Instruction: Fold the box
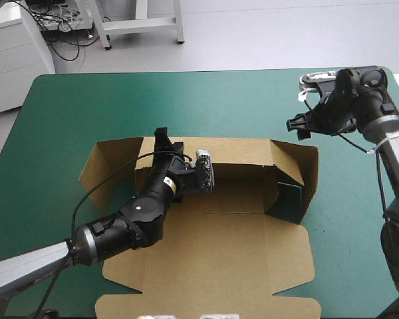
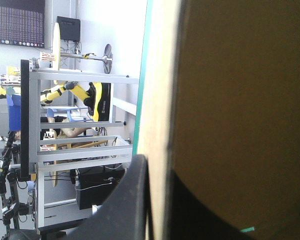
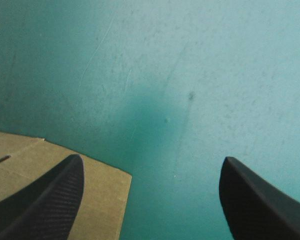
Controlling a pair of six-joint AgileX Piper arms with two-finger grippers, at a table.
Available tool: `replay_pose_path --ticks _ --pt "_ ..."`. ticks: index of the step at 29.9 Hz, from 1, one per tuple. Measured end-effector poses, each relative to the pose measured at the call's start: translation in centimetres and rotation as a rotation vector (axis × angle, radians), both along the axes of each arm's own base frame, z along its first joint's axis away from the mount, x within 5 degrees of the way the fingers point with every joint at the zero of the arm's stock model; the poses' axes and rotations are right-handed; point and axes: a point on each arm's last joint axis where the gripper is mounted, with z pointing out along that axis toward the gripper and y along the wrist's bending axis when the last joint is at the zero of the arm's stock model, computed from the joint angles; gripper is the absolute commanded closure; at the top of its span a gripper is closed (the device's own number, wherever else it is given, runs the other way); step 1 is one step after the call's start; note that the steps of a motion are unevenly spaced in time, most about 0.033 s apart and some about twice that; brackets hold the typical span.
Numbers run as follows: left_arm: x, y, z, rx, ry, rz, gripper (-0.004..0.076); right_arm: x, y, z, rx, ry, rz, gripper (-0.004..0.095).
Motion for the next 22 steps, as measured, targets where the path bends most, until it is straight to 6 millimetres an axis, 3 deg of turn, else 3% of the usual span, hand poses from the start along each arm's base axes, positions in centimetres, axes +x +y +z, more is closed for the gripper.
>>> replay_pose_path --ticks 4,16,22 --pt "0.0 0.0 0.0 0.000 0.000 0.000 0.0756 -1.0 0.1 -1.0 0.013 0.040 0.034 0.0210" --pt "0.0 0.0 0.1 0.008 -0.017 -0.011 0.0756 -5.1 -0.1 -0.4 0.041 -0.018 0.099 0.0211" --pt "0.1 0.0 0.3 0.004 -0.037 -0.014 0.0756 -5.4 -0.1 -0.2 0.037 -0.027 0.110 0.0211"
